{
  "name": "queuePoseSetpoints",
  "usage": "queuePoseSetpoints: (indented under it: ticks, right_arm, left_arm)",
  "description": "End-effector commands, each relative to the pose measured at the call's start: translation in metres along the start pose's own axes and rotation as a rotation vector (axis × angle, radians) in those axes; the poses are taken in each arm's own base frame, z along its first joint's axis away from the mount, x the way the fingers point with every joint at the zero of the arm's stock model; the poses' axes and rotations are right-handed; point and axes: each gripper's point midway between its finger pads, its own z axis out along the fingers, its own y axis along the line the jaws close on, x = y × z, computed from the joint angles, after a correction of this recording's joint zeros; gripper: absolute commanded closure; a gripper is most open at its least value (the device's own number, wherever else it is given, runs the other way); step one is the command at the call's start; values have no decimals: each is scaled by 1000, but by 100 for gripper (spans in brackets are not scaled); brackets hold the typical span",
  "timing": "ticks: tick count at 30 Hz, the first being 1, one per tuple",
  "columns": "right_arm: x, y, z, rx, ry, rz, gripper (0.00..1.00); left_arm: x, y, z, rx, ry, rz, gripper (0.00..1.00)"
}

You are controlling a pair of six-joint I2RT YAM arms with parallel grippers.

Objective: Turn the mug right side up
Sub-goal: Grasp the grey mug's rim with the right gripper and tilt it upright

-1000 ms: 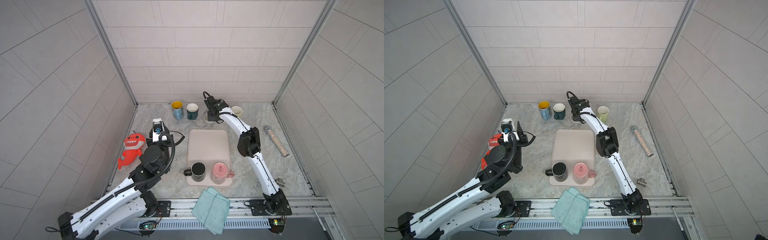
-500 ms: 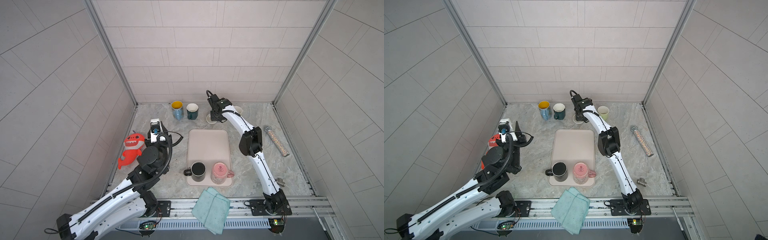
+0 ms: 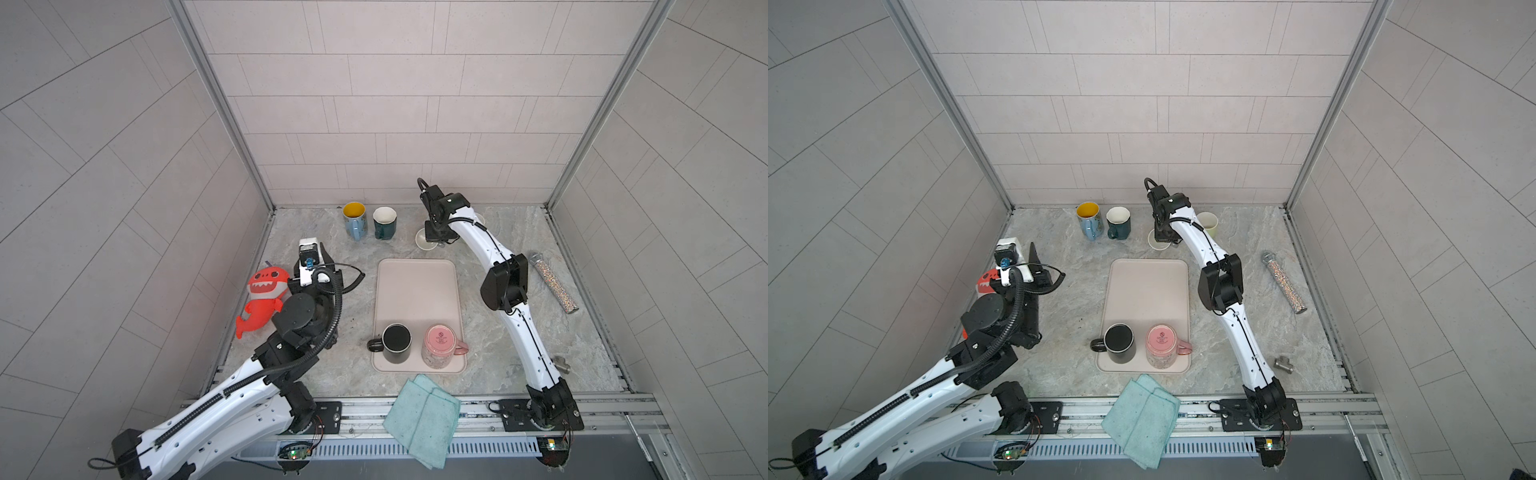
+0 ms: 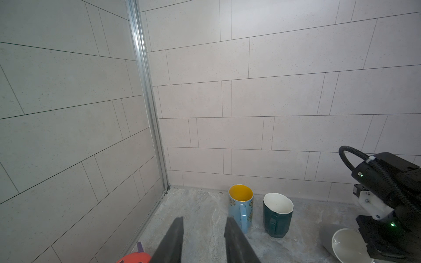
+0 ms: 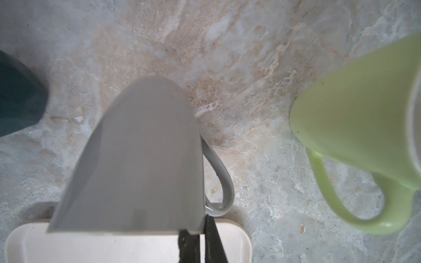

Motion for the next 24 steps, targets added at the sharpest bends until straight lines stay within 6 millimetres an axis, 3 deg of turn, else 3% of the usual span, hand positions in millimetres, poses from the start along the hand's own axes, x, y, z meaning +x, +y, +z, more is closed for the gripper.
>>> queuePoseSetpoints:
  ticks: [1, 24]
  right_arm:
    - [-11, -7, -43, -32, -47, 19, 100]
    - [-10, -14, -59, -66, -30, 56, 100]
  left_arm:
    - [-6, 6, -1, -12, -15, -36, 65]
    - [-8, 10, -3, -12, -23, -58, 65]
